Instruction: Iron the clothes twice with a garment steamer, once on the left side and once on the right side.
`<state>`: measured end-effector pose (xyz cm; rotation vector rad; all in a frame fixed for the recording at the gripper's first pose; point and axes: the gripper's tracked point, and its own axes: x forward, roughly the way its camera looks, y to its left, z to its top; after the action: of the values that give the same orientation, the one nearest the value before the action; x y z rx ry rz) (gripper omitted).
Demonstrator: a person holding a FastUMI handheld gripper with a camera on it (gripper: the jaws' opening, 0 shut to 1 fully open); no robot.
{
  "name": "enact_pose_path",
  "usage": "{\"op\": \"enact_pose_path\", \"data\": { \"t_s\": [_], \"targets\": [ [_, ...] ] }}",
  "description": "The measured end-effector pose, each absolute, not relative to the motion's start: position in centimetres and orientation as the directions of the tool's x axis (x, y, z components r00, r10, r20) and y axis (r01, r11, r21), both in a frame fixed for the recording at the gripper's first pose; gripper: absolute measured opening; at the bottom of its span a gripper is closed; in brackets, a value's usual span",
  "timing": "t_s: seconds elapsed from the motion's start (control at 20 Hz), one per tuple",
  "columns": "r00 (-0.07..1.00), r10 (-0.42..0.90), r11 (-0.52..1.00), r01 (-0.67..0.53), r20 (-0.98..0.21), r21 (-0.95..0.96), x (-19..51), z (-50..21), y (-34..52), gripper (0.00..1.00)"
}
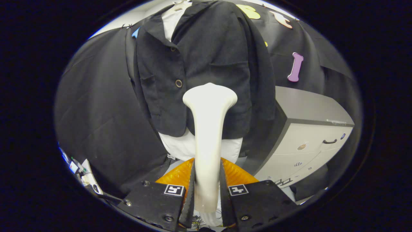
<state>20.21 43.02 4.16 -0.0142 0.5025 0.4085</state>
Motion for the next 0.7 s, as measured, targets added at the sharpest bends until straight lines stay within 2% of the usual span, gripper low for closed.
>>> {"op": "enact_pose_path", "data": {
  "t_s": [0.3,0.7],
  "targets": [
    [0.846,0.408,0.911,-0.401,-0.343,0.095,18.0,12.1,43.3,0.37],
    [0.852,0.488,0.871,-0.488,-0.188,0.051,15.8,21.6,48.3,0.37]
  ]
}}
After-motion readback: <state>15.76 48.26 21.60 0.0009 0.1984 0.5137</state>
